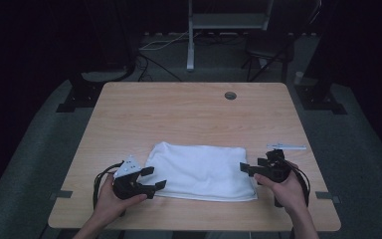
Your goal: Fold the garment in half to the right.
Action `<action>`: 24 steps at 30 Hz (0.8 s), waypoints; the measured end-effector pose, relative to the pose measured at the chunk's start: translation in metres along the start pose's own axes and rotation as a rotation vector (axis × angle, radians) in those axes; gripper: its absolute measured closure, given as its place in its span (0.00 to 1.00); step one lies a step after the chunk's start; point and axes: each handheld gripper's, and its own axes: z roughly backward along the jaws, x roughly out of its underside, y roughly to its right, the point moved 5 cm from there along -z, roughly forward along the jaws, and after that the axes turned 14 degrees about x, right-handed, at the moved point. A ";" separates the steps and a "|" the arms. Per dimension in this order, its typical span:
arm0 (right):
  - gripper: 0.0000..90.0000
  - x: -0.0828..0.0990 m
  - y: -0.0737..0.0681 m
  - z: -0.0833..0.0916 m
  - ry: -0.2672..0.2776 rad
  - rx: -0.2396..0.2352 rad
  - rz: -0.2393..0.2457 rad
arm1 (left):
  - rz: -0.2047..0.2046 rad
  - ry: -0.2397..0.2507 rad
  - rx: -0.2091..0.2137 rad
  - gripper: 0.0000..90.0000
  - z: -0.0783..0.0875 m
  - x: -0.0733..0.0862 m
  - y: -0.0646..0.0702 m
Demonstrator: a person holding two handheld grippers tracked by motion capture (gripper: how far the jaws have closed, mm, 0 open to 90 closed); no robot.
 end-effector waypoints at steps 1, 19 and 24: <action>0.24 0.001 0.000 -0.001 -0.002 0.003 0.000 | 0.000 -0.002 0.000 0.33 0.000 0.000 0.000; 0.57 0.016 -0.005 -0.007 -0.076 -0.044 -0.008 | 0.005 -0.003 -0.004 0.33 0.002 0.002 -0.002; 0.66 0.017 -0.004 -0.008 -0.065 -0.048 -0.028 | 0.004 -0.004 -0.004 0.33 0.001 0.002 -0.002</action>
